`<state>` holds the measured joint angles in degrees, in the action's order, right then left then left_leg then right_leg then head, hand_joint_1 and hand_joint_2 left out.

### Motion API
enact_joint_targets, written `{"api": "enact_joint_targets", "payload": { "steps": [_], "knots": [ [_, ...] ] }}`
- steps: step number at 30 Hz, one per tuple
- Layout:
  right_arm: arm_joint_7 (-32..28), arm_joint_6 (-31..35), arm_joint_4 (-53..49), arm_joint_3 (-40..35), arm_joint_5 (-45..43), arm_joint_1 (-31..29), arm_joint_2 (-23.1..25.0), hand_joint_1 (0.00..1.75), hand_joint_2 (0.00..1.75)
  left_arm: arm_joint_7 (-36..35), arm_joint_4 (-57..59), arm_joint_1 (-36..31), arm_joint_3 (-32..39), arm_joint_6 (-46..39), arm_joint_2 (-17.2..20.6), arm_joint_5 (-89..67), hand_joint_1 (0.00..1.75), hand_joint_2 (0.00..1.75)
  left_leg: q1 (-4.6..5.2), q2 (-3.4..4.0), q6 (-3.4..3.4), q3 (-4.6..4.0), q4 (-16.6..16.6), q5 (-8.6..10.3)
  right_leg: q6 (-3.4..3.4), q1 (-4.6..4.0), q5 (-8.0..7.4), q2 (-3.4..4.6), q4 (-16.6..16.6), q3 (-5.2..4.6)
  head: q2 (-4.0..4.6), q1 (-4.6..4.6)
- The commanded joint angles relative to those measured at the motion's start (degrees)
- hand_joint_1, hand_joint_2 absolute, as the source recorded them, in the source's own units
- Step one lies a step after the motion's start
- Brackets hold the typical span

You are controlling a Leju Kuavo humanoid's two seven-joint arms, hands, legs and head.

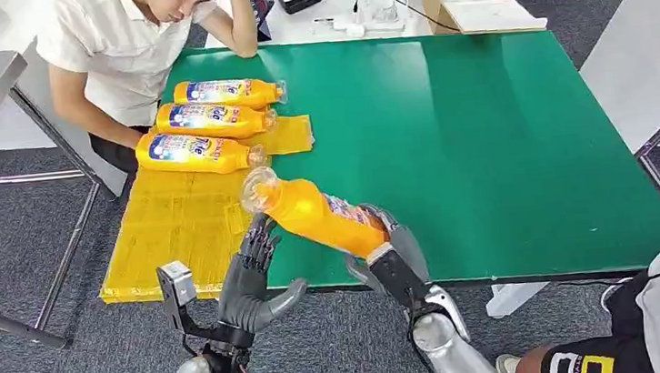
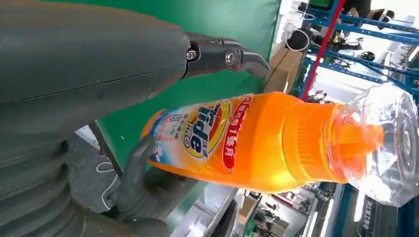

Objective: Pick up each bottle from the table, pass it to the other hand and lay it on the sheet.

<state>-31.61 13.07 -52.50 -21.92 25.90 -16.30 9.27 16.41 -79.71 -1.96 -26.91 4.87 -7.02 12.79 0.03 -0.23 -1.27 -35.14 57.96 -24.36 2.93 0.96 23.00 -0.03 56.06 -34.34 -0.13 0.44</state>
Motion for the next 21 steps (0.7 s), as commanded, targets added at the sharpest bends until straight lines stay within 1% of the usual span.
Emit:
{"api": "enact_joint_targets", "payload": {
  "steps": [1, 2, 4, 5, 7, 8, 13, 14, 17, 21],
  "knots": [
    [-0.4, 2.39, 6.76, -6.16, 3.45, -3.95, 1.28, 1.75, 1.75, -0.47, 0.43, -2.72, -1.44, 0.71, 1.01, 3.34, 0.0, 1.75, -0.04, 0.08, 0.06, 0.11, 0.0, -0.06, -0.1, -0.05, 0.04, 0.07, 0.0, 0.1, 0.0, 0.0],
    [-0.73, 2.91, 8.18, -7.38, 4.05, -4.19, 1.92, 1.75, 1.75, -0.8, 0.2, -2.94, -1.59, 1.04, 0.71, 4.62, 0.0, 1.75, -0.06, 0.14, 0.1, 0.23, 0.01, -0.12, -0.15, -0.07, 0.08, 0.12, 0.02, 0.18, 0.0, -0.02],
    [-1.05, 3.6, 9.73, -8.65, 4.44, -4.26, 2.74, 1.75, 1.75, -1.79, 0.12, -3.16, -2.03, 1.67, 0.63, 6.48, 0.0, 1.75, -0.06, 0.1, 0.08, 0.14, -0.01, -0.07, -0.11, -0.07, 0.04, 0.08, -0.02, 0.12, 0.0, -0.02],
    [-1.55, 4.13, 10.87, -9.45, 4.62, -4.49, 3.17, 1.75, 1.75, -1.69, -0.1, -3.26, -2.41, 1.84, 0.76, 6.89, 0.0, 1.75, -0.11, 0.16, 0.17, 0.41, -0.01, -0.19, -0.24, -0.13, 0.14, 0.13, 0.0, 0.36, 0.0, 0.0],
    [-2.19, 4.32, 12.41, -10.53, 4.39, -5.12, 3.81, 1.75, 1.75, -2.39, 0.23, -3.39, -2.84, 2.48, 0.57, 8.97, 0.0, 1.75, -0.06, 0.05, 0.07, 0.12, -0.02, -0.04, -0.09, -0.07, 0.03, 0.03, -0.02, 0.08, 0.0, 0.0],
    [-2.57, 4.79, 12.8, -11.14, 4.35, -5.33, 3.94, 1.75, 1.75, -2.95, 0.54, -3.37, -2.84, 1.82, 0.26, 9.94, 0.0, 1.75, -0.09, 0.09, 0.1, 0.22, -0.01, -0.09, -0.14, -0.1, 0.06, 0.06, -0.02, 0.17, 0.0, 0.0],
    [-3.03, 6.25, 12.25, -14.12, 4.02, -5.74, 4.03, 1.75, 1.75, -4.46, 2.83, -4.82, -3.48, 0.53, -0.84, 16.05, 0.0, 1.75, -0.05, 0.04, 0.05, 0.11, -0.02, -0.04, -0.08, -0.05, 0.03, 0.01, -0.01, 0.06, 0.0, 0.0],
    [-2.99, 6.29, 12.23, -14.15, 3.99, -5.71, 4.09, 1.75, 1.75, -4.47, 2.81, -4.94, -3.46, 0.51, -0.87, 16.11, 0.0, 1.75, -0.07, 0.01, 0.07, 0.22, 0.0, -0.09, -0.13, -0.07, 0.09, -0.02, -0.01, 0.19, 0.0, 0.0],
    [-2.96, 6.3, 12.21, -14.18, 3.98, -5.71, 4.11, 1.75, 1.75, -4.5, 2.8, -5.08, -3.4, 0.48, -0.9, 16.2, 0.0, 1.75, -0.03, 0.01, 0.03, 0.06, -0.03, -0.02, -0.07, -0.03, 0.02, 0.0, -0.02, 0.03, 0.0, -0.02],
    [-2.88, 5.69, 12.37, -14.5, 3.75, -5.86, 3.93, 1.75, 1.75, -4.39, 2.6, -5.05, -3.31, 0.39, -0.88, 16.84, 0.0, 1.75, -0.05, -0.04, 0.08, 0.16, -0.03, -0.06, -0.12, -0.06, 0.08, -0.05, -0.01, 0.15, 0.0, 0.0]
  ]
}}
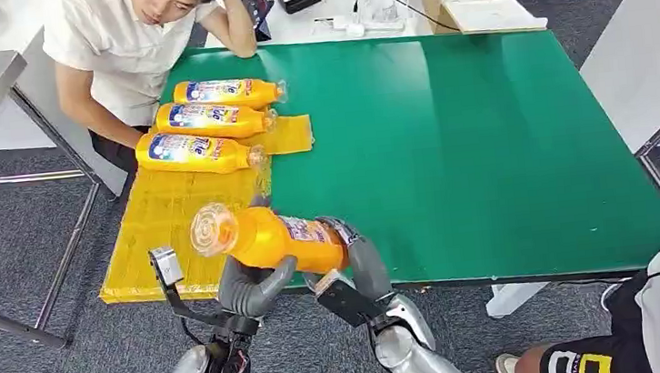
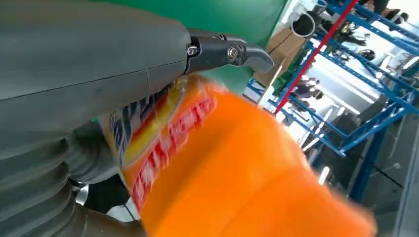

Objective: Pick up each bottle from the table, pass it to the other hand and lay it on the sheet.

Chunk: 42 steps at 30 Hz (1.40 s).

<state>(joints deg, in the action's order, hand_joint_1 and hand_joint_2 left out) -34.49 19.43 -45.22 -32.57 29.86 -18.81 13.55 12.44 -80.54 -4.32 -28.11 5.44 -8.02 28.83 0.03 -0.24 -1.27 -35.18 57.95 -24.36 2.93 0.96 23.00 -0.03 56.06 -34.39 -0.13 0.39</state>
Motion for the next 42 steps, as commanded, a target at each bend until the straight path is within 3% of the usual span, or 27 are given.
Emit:
{"api": "enact_joint_targets", "payload": {
  "steps": [1, 10, 11, 12, 13, 23, 25, 31, 36, 37, 38, 42],
  "knots": [
    [-0.06, -0.7, 5.07, -4.12, -0.17, -3.38, -0.3, 1.75, 1.75, -0.19, 3.15, -2.9, -1.98, -0.19, -0.07, 1.17, 0.0, 1.75, -0.02, 0.0, 0.06, 0.15, -0.04, -0.04, -0.09, -0.02, 0.05, -0.02, -0.02, 0.13, 0.0, 0.04],
    [0.24, -3.18, 7.65, -5.74, -1.55, -4.55, 0.52, 1.69, 1.75, 1.99, 1.82, -3.62, -3.52, 1.16, 0.35, 1.24, 0.0, 1.75, -0.05, -0.03, 0.06, 0.13, 0.0, -0.05, -0.1, -0.06, 0.07, -0.06, -0.01, 0.13, 0.0, 0.02],
    [0.13, -3.22, 7.78, -5.83, -1.69, -4.61, 0.61, 1.68, 1.75, 2.34, 1.91, -3.72, -3.65, 1.16, 0.39, 0.9, 0.45, 1.75, -0.06, -0.01, 0.08, 0.24, -0.01, -0.09, -0.13, -0.07, 0.1, -0.05, -0.01, 0.22, 0.0, 0.04],
    [0.02, -4.18, 8.0, -6.02, -2.45, -4.66, 0.81, 1.69, 1.75, 3.33, 2.05, -3.78, -3.65, 0.94, 0.29, 0.09, 1.68, 1.75, -0.06, -0.02, 0.07, 0.18, 0.0, -0.08, -0.11, -0.07, 0.09, -0.05, -0.01, 0.17, 0.0, 0.04],
    [-0.04, -4.42, 8.0, -6.25, -2.66, -4.69, 0.83, 1.68, 1.75, 3.9, 2.07, -3.8, -3.6, 0.71, 0.25, -0.5, 1.75, 1.75, -0.05, -0.04, 0.06, 0.15, -0.01, -0.06, -0.1, -0.05, 0.08, -0.07, 0.0, 0.14, 0.0, 0.02],
    [1.34, -5.66, 7.89, -8.1, -3.02, -5.04, 0.23, 1.38, 1.75, 7.18, 2.38, -4.05, -2.22, -4.76, 0.17, -7.75, 1.75, 1.75, -0.06, -0.02, 0.08, 0.2, -0.01, -0.08, -0.12, -0.07, 0.1, -0.06, -0.01, 0.19, 0.0, 0.02],
    [1.73, -4.36, 8.34, -8.41, -2.48, -5.05, 0.12, 1.4, 1.75, 6.39, 3.65, -4.34, -2.48, -8.74, -0.53, -10.16, 1.75, 1.75, -0.07, -0.05, 0.09, 0.24, 0.0, -0.1, -0.14, -0.09, 0.12, -0.09, 0.0, 0.24, 0.0, 0.04],
    [3.67, 1.66, 10.52, -10.3, 2.05, -6.09, 0.03, 1.27, 1.75, 4.26, 6.31, -5.69, -4.06, -7.23, -0.33, -7.92, 1.75, 1.75, -0.02, -0.06, 0.05, 0.13, -0.04, -0.02, -0.08, -0.03, 0.05, -0.09, -0.04, 0.13, 0.0, 0.02],
    [3.67, 1.66, 10.52, -10.3, 2.05, -6.09, 0.03, 1.27, 1.75, 4.26, 6.31, -5.69, -4.06, -7.23, -0.33, -7.92, 1.75, 1.75, -0.05, -0.06, 0.08, 0.24, -0.05, -0.06, -0.12, -0.05, 0.09, -0.09, -0.05, 0.24, 0.0, 0.02],
    [3.65, 1.67, 10.64, -10.31, 2.08, -6.14, -0.01, 1.03, 1.75, 4.26, 6.3, -5.67, -4.08, -7.23, -0.31, -7.92, 1.75, 1.75, -0.05, -0.06, 0.08, 0.27, -0.05, -0.07, -0.13, -0.06, 0.1, -0.09, -0.06, 0.27, 0.0, 0.02],
    [7.21, 8.45, 13.61, -11.68, 7.4, -7.04, 0.41, 0.0, 1.75, 3.56, 7.17, -6.13, -3.93, -9.88, 0.08, -9.77, 1.75, 1.75, -0.03, -0.04, 0.06, 0.13, -0.04, -0.03, -0.09, -0.04, 0.06, -0.08, -0.03, 0.12, 0.0, 0.04],
    [7.68, 11.79, 14.57, -11.82, 9.04, -6.81, 0.62, 0.0, 1.75, 3.92, 7.38, -6.4, -2.98, -11.31, 0.71, -11.15, 1.75, 1.75, -0.04, 0.02, 0.07, 0.19, -0.05, -0.05, -0.11, -0.05, 0.06, -0.02, -0.04, 0.16, 0.0, 0.04]
  ]
}}
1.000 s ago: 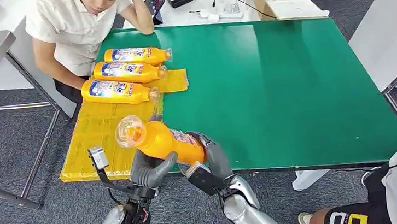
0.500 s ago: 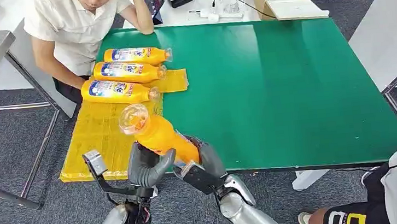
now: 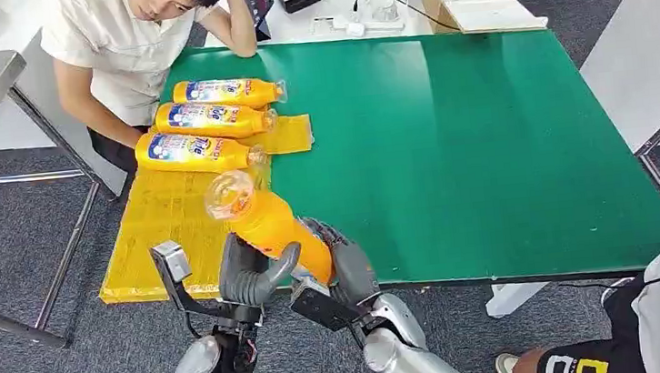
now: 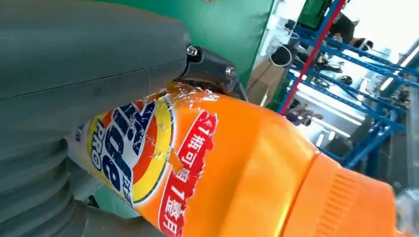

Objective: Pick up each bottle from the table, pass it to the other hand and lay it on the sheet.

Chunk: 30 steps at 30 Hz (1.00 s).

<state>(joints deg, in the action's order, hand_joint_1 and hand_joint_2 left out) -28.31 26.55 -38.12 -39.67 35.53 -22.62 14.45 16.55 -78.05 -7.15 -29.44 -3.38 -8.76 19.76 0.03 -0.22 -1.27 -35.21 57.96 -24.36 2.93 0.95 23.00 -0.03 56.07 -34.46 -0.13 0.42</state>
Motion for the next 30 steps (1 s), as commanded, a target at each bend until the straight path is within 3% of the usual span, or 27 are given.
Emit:
{"api": "enact_joint_targets", "payload": {
  "steps": [1, 2, 13, 19, 23, 24, 30],
  "knots": [
    [1.7, 5.6, 7.6, -4.68, 3.74, -2.94, -0.3, 0.0, 1.75, 0.04, 4.83, -3.58, -1.32, -3.09, 1.66, -2.71, 1.75, 1.75, -0.03, -0.02, 0.06, 0.19, -0.05, -0.03, -0.1, -0.04, 0.05, -0.03, -0.04, 0.18, 0.0, 0.02],
    [1.89, 6.33, 7.66, -4.72, 4.1, -2.89, -0.32, 0.0, 1.75, 0.24, 4.74, -3.62, -1.05, -3.54, 1.78, -3.14, 1.75, 1.75, -0.09, 0.0, 0.14, 0.47, -0.06, -0.14, -0.22, -0.11, 0.15, -0.03, -0.05, 0.46, 0.0, 0.0],
    [1.88, 6.31, 7.67, -4.68, 4.17, -2.89, -0.36, 0.0, 1.75, 0.21, 4.58, -3.54, -0.59, -3.45, 1.91, -3.08, 1.75, 1.75, 0.0, -0.02, 0.05, 0.11, -0.05, -0.02, -0.08, -0.01, 0.04, -0.03, -0.02, 0.12, 0.0, 0.02],
    [1.66, 8.83, 7.17, -3.03, 4.87, -1.89, -0.91, 0.0, 1.75, 0.03, 4.0, -4.27, 4.41, -5.4, 3.5, -4.7, 1.75, 1.75, -0.07, 0.03, 0.12, 0.33, -0.05, -0.1, -0.18, -0.08, 0.1, 0.01, -0.04, 0.33, 0.0, 0.0],
    [0.88, 9.07, 5.67, -2.05, 5.4, -1.21, -1.13, 0.0, 1.75, 3.95, 2.99, -6.81, 6.34, -15.88, 6.02, -21.48, 1.75, 1.75, -0.05, -0.03, 0.07, 0.08, -0.04, -0.01, -0.1, -0.05, 0.03, -0.05, -0.02, 0.09, 0.0, 0.0],
    [0.42, 8.57, 4.79, -1.83, 5.51, -0.95, -1.12, 0.0, 1.75, 3.72, 3.5, -8.07, 6.9, -18.73, 7.28, -28.29, 1.75, 1.75, -0.11, -0.03, 0.15, 0.35, -0.01, -0.13, -0.22, -0.13, 0.16, -0.06, 0.02, 0.35, 0.0, 0.02],
    [0.72, 6.88, 0.4, -1.97, 7.34, 0.47, -1.25, 0.0, 1.75, 1.08, 8.35, -12.86, 11.36, -19.07, 8.99, -41.87, 1.75, 1.75, -0.09, -0.01, 0.1, 0.17, -0.03, -0.01, -0.14, -0.09, 0.06, -0.01, 0.02, 0.17, 0.0, 0.0]
  ]
}}
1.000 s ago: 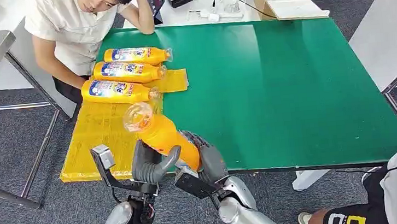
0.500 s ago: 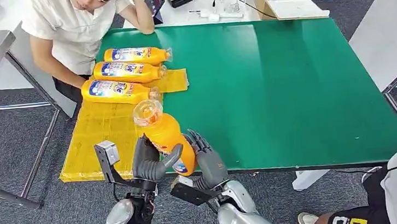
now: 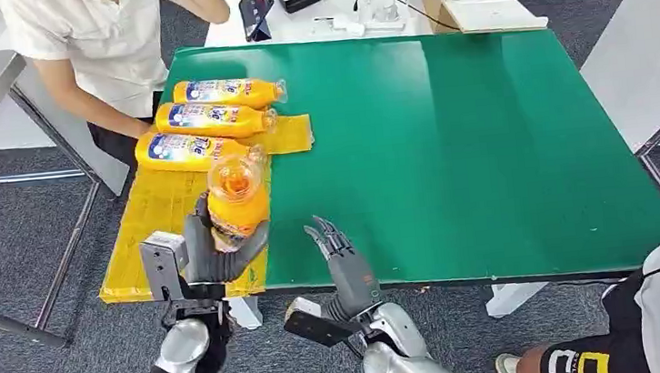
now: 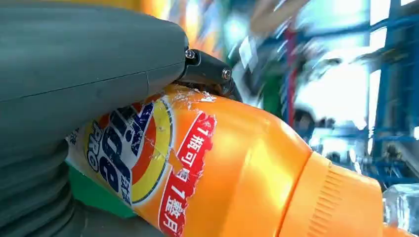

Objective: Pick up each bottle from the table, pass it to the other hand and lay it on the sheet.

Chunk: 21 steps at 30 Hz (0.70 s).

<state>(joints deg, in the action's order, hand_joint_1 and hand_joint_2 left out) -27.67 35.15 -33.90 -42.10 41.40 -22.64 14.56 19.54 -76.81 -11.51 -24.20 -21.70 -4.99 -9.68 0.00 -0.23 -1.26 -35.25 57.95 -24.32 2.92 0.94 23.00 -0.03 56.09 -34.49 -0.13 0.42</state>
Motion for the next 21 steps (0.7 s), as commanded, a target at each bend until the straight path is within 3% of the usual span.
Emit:
{"api": "enact_joint_targets", "payload": {
  "steps": [1, 4, 7, 13, 21],
  "knots": [
    [-0.42, -2.39, -4.43, 0.88, 1.02, 0.84, -1.21, 0.0, 1.75, -2.19, 8.08, -9.35, 7.01, -0.57, 5.08, -14.04, 1.75, 1.75, -0.05, -0.02, 0.08, 0.16, -0.03, -0.04, -0.11, -0.05, 0.06, -0.03, 0.0, 0.17, 0.0, 0.0],
    [-0.79, -2.65, -5.03, 1.12, 0.85, 1.27, -0.78, 0.0, 1.75, -2.77, 11.39, -11.76, 9.03, -0.91, 4.62, -15.71, 1.75, 1.75, -0.11, -0.01, 0.12, 0.32, -0.01, -0.11, -0.18, -0.11, 0.12, -0.05, -0.01, 0.34, 0.0, -0.02],
    [-1.85, -3.51, -4.9, 1.23, -0.19, 1.23, -0.01, 0.0, 1.75, -4.85, 19.85, -16.33, 7.57, -8.95, 6.26, -31.01, 1.75, 1.75, -0.06, -0.04, 0.08, 0.14, -0.02, -0.01, -0.1, -0.05, 0.04, -0.06, 0.0, 0.15, 0.0, 0.0],
    [-2.14, -3.82, -4.93, 1.24, -0.67, 1.14, 0.26, 0.0, 1.75, -4.31, 24.53, -18.55, 7.17, -8.86, 6.12, -32.74, 1.75, 1.75, -0.03, -0.02, 0.07, 0.17, -0.03, 0.0, -0.1, -0.03, 0.05, -0.03, -0.01, 0.19, 0.0, 0.0],
    [-5.06, -7.97, -5.28, -0.23, -3.95, 0.93, 1.54, 0.0, 1.75, -13.5, 48.47, -28.98, -2.86, -7.72, 6.35, -56.0, 1.75, 1.75, -0.09, -0.16, 0.12, 0.28, 0.01, -0.03, -0.16, -0.09, 0.13, -0.18, 0.05, 0.32, 0.0, 0.0]
  ]
}}
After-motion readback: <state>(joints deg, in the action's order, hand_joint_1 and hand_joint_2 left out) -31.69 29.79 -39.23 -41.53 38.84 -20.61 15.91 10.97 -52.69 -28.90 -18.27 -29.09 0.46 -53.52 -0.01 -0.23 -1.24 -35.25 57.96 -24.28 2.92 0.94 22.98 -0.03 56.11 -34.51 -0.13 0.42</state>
